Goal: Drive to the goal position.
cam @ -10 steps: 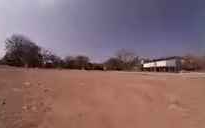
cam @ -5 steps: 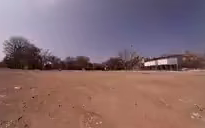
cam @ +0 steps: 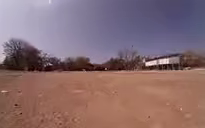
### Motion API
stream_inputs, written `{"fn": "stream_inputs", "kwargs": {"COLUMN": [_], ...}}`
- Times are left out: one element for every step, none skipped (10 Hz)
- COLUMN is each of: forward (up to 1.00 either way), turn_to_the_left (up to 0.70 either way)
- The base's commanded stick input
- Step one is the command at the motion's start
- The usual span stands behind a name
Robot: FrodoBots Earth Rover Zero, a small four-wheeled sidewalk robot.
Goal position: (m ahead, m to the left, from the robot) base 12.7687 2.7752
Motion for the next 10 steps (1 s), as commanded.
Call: {"fn": "stream_inputs", "kwargs": {"forward": [1.00,1.00,1.00,1.00,1.00,1.00,1.00,1.00,1.00,1.00], "turn_to_the_left": [0.00,0.00,0.00,0.00,0.00,0.00,0.00,0.01,0.03,0.15]}}
